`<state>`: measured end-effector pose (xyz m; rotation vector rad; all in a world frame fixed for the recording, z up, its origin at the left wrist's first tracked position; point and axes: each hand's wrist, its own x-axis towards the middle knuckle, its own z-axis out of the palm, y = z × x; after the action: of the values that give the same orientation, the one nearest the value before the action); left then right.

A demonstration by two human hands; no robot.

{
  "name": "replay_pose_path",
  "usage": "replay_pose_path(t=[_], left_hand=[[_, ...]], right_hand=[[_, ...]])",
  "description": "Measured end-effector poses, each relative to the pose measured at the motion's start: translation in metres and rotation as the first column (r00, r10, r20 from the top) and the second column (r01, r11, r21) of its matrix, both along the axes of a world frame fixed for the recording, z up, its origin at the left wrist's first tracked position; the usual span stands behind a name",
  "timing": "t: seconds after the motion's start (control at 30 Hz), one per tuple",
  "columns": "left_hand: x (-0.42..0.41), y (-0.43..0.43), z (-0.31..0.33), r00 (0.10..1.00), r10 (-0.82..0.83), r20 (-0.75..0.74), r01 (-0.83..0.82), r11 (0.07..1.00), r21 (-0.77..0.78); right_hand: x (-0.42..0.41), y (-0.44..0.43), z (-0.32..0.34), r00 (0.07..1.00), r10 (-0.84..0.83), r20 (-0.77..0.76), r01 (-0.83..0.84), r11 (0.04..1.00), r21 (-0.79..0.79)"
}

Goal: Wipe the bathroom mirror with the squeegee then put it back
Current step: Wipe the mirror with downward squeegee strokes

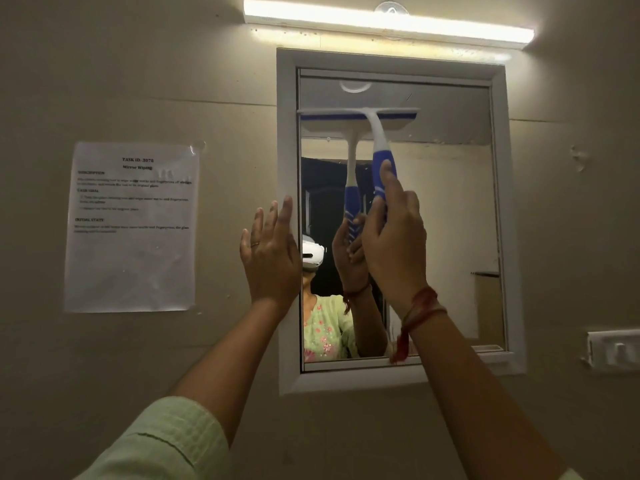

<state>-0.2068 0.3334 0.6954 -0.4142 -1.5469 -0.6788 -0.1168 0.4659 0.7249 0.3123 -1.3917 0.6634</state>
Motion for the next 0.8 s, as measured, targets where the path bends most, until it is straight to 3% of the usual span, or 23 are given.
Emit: replay_pose_path(t=[0.17,0.4,0.67,0.8], left_hand=[[0.000,-0.001,0.000,1.000,-0.003,0.007,0.003,1.000,-0.004],[0.001,-0.001,0.000,1.000,-0.025,0.009,0.025,1.000,0.002],[-0.001,-0.001,-0.001,1.000,-0.019,-0.009,0.019,1.000,0.010],[0.000,-0.002,0.000,0.999,-0.039,0.004,0.038,0.999,0.006]], right_hand=[[0.000,-0.005,0.033,1.000,-0.025,-0.013,0.025,1.000,-0.011],[-0.001,-0.004,-0.039,0.999,0.020,0.032,-0.021,1.000,0.012],[-0.008,-0.009,0.004,1.000,0.015,0.005,-0.014,0.999,-0.034],[-0.009,-0.007,-0.027,1.000,0.020,0.024,-0.019,0.999,-0.030]])
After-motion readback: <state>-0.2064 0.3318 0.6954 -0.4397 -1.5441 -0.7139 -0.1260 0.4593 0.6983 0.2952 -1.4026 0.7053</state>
